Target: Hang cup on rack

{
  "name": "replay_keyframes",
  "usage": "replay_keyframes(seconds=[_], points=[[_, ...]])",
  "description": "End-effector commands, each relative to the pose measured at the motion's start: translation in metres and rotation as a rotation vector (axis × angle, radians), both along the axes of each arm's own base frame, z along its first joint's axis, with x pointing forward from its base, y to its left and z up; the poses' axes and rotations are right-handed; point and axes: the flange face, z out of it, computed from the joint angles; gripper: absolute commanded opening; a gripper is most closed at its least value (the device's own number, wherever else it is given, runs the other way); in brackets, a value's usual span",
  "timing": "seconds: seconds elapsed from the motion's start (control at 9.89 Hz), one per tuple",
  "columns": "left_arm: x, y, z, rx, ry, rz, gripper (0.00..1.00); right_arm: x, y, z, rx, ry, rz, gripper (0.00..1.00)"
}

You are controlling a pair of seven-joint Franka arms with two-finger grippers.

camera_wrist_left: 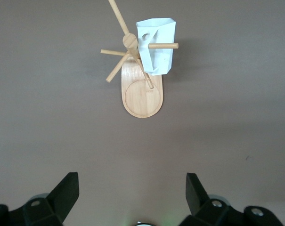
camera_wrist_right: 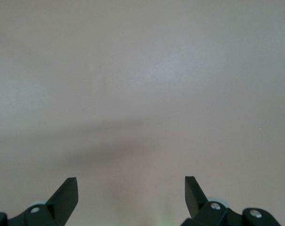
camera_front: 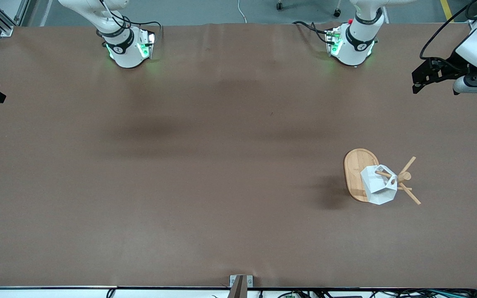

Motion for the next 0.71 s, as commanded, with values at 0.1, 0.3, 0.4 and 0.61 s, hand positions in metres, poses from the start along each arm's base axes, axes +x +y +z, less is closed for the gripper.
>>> replay_keyframes(seconds=[0.1, 0.3, 0.4, 0.61], points=[[0.001, 0.016, -0.015, 0.007, 0.039, 0.014, 1.0, -0.001, -0.003, 0.001, -0.014, 0.0, 0.004, 1.0], [0.005, 0.021, -0.011, 0.007, 0.031, -0.011, 1.0, -0.001, -0.003, 0.001, -0.014, 0.005, 0.005, 1.0], [0.007, 0.02, -0.01, 0.006, 0.028, -0.008, 1.0, -0.001, -0.002, 0.001, -0.014, 0.006, 0.007, 1.0], [0.013, 0.02, -0.007, -0.001, 0.021, -0.01, 1.0, -0.001, -0.001, 0.001, -0.014, 0.003, 0.008, 1.0]])
